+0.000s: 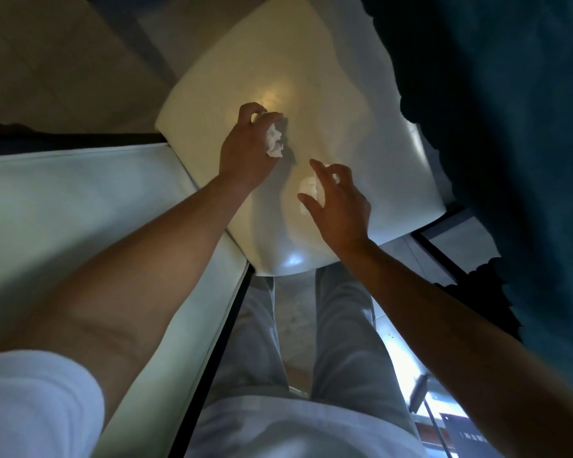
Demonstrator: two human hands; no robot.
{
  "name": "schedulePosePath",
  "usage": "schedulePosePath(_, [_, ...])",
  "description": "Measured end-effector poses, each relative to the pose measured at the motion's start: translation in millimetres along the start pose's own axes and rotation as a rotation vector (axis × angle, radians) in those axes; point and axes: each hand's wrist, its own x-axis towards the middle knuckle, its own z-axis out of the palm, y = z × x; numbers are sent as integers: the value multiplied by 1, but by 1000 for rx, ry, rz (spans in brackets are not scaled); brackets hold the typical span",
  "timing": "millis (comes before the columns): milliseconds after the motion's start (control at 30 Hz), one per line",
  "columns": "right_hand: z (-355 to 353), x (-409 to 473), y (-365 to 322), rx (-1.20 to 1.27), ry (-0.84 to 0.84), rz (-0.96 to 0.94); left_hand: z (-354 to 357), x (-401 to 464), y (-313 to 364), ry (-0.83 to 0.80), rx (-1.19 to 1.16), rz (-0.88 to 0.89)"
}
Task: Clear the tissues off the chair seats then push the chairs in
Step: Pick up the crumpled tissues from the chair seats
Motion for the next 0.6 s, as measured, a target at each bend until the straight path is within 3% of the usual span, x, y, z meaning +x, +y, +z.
schedulePosePath(233, [15,6,0,-177,-92,-39,3,-1,1,-13,80,-3])
schedulePosePath(600, [39,-4,5,-277,-50,-121,0,-21,-5,-38,189,-39])
